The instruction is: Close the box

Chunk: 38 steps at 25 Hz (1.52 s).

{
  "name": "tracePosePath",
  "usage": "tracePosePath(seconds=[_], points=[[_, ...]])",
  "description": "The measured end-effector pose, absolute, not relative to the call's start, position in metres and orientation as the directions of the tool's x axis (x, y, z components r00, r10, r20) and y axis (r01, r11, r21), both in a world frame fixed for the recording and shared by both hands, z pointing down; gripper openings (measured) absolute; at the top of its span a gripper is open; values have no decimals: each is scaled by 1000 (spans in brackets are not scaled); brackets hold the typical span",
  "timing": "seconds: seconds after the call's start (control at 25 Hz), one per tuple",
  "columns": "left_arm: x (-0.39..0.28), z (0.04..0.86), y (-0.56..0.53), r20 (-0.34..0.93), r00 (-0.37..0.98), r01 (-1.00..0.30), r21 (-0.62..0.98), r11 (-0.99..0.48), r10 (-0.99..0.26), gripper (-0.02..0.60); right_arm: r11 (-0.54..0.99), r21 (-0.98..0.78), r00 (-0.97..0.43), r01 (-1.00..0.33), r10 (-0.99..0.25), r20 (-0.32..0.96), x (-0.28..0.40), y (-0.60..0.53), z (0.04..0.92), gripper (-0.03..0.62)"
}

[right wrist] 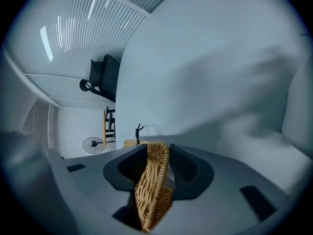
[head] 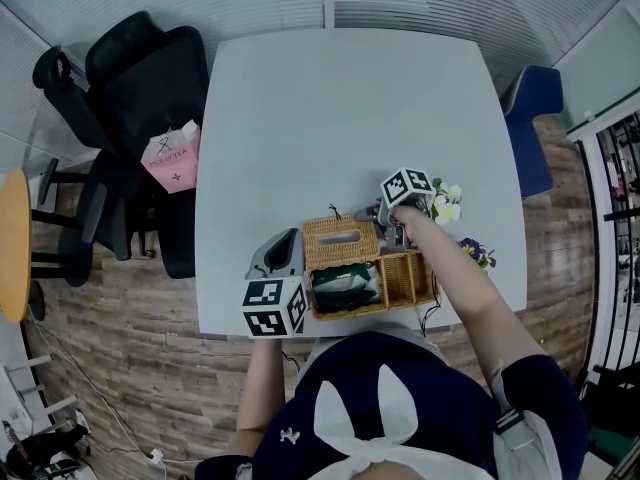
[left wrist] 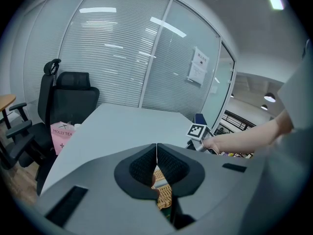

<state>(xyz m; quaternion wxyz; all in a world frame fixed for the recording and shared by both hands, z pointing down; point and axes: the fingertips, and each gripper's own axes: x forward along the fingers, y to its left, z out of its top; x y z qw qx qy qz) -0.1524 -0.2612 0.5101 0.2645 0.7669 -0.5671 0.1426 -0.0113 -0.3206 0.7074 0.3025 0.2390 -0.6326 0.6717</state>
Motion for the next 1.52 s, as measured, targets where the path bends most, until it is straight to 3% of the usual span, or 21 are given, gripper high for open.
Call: tracePosePath(seconds=[1.52], points=[[-153, 502, -242, 505, 290, -954, 226, -200, -813, 23, 80, -712, -715, -698, -14, 699, -12, -335, 669, 135]])
